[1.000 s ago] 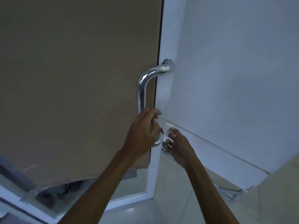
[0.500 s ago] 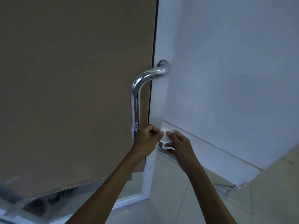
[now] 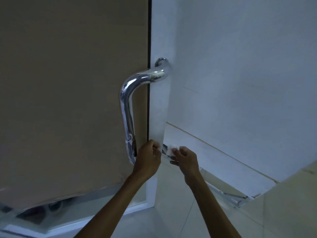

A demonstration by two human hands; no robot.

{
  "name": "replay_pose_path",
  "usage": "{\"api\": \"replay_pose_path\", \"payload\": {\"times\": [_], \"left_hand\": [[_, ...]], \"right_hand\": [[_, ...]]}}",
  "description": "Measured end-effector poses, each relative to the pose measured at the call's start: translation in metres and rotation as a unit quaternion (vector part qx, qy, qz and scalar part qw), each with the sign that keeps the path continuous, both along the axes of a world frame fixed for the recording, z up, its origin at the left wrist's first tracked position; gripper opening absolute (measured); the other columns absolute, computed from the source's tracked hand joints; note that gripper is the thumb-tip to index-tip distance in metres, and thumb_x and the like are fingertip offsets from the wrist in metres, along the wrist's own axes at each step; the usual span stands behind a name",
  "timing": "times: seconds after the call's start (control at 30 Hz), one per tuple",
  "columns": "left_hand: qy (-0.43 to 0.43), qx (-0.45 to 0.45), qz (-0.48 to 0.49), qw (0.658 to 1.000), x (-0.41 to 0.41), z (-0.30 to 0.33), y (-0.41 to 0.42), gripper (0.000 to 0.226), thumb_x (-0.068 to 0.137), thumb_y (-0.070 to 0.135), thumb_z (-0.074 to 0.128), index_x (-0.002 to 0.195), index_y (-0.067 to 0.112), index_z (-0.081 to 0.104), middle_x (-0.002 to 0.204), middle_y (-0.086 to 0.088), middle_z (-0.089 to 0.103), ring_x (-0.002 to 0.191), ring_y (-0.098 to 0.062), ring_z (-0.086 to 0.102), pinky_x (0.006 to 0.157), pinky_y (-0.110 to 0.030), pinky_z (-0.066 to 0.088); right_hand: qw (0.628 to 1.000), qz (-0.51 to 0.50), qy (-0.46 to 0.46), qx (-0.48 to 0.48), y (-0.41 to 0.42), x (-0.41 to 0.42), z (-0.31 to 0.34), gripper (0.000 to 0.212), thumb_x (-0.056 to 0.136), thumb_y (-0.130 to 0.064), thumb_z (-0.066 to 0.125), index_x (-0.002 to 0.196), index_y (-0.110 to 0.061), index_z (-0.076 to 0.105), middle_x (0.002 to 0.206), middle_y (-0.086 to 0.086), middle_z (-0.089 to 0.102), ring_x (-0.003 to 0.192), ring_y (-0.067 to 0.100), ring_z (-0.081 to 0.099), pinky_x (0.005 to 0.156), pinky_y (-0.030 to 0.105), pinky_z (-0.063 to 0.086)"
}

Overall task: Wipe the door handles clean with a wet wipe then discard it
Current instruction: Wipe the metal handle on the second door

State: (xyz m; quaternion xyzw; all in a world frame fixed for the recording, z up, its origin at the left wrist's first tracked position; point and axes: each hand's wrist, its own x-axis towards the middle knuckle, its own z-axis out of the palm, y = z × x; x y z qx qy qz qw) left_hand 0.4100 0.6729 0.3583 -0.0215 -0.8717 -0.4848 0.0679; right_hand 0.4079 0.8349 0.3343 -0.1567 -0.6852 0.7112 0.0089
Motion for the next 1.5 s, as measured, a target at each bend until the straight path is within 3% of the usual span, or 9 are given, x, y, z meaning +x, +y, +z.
{"api": "replay_pose_path", "payload": {"times": [0.17,0.3,0.47,0.6,0.83,1.1,1.3,1.43,1.5], "left_hand": [[0.127,-0.156,0.01,0.979,0.01,-0.032,0.0,0.02,0.107,0.021,0.056,0.122,0.014,0.067,0.12,0.001,0.068,0.115,-0.015,0.06,0.097,-0.033,0.053],[0.17,-0.239,0.011,0.956,0.017,-0.058,0.008,0.055,0.094,0.008,0.072,0.145,-0.001,0.055,0.147,-0.016,0.059,0.137,-0.033,0.057,0.113,-0.048,0.049],[0.154,-0.312,-0.007,0.938,0.019,-0.088,0.009,0.064,0.098,0.021,0.06,0.155,-0.001,0.041,0.163,-0.016,0.039,0.154,-0.03,0.034,0.124,-0.051,0.033],[0.151,-0.317,-0.009,0.936,0.017,-0.096,0.007,0.073,0.089,0.013,0.078,0.153,0.0,0.046,0.163,-0.014,0.041,0.154,-0.028,0.035,0.124,-0.051,0.033],[0.175,-0.297,0.001,0.939,0.021,-0.088,0.01,0.074,0.08,0.005,0.087,0.145,-0.004,0.054,0.155,-0.017,0.049,0.146,-0.035,0.046,0.115,-0.059,0.044],[0.171,-0.28,-0.002,0.945,0.019,-0.087,0.01,0.08,0.081,-0.001,0.083,0.152,-0.003,0.045,0.16,-0.018,0.043,0.151,-0.033,0.04,0.118,-0.057,0.04],[0.18,-0.289,0.003,0.94,0.023,-0.085,0.012,0.082,0.077,-0.001,0.086,0.148,-0.008,0.047,0.157,-0.022,0.045,0.146,-0.04,0.043,0.116,-0.06,0.04],[0.199,-0.277,-0.013,0.94,0.023,-0.086,0.009,0.075,0.082,-0.003,0.079,0.149,-0.01,0.045,0.158,-0.025,0.042,0.147,-0.043,0.04,0.121,-0.057,0.033],[0.206,-0.268,-0.018,0.941,0.025,-0.086,0.006,0.068,0.089,0.002,0.067,0.151,-0.01,0.042,0.16,-0.025,0.039,0.15,-0.041,0.035,0.126,-0.048,0.022]], "right_hand": [[0.979,-0.02,0.065,0.193,-0.005,-0.028,-0.031,0.02,0.103,-0.019,0.067,0.087,-0.013,0.076,0.077,0.005,0.076,0.068,0.017,0.077,0.067,0.044,0.066],[0.973,0.008,0.122,0.194,-0.023,-0.043,-0.056,0.036,0.105,-0.025,0.061,0.076,-0.008,0.073,0.068,0.005,0.072,0.063,0.023,0.073,0.061,0.057,0.06],[0.939,0.054,0.166,0.297,-0.042,-0.026,-0.051,0.042,0.108,-0.046,0.045,0.111,-0.025,0.081,0.084,0.0,0.078,0.074,0.011,0.072,0.069,0.027,0.056],[0.908,0.095,0.151,0.38,-0.034,-0.012,-0.061,0.036,0.109,-0.047,0.048,0.14,-0.042,0.064,0.084,0.008,0.074,0.075,0.026,0.072,0.068,0.038,0.055],[0.888,0.127,0.201,0.393,-0.024,-0.017,-0.045,0.038,0.107,-0.038,0.057,0.144,-0.033,0.063,0.088,0.005,0.076,0.076,0.022,0.072,0.069,0.038,0.059],[0.792,0.158,0.254,0.533,-0.025,-0.024,-0.034,0.03,0.109,-0.027,0.055,0.137,-0.019,0.065,0.083,0.008,0.075,0.07,0.026,0.074,0.061,0.039,0.061],[0.914,0.081,0.142,0.372,-0.035,-0.022,-0.051,0.057,0.105,-0.059,0.026,0.119,-0.031,0.074,0.091,-0.002,0.076,0.082,0.021,0.073,0.074,0.04,0.062],[0.919,0.079,0.151,0.357,-0.034,-0.008,-0.046,0.035,0.11,-0.04,0.049,0.12,-0.022,0.077,0.09,0.003,0.079,0.074,0.016,0.073,0.066,0.025,0.055],[0.936,0.065,0.121,0.323,-0.035,-0.014,-0.051,0.043,0.109,-0.051,0.045,0.114,-0.026,0.078,0.085,0.0,0.078,0.07,0.016,0.074,0.065,0.033,0.062]]}}
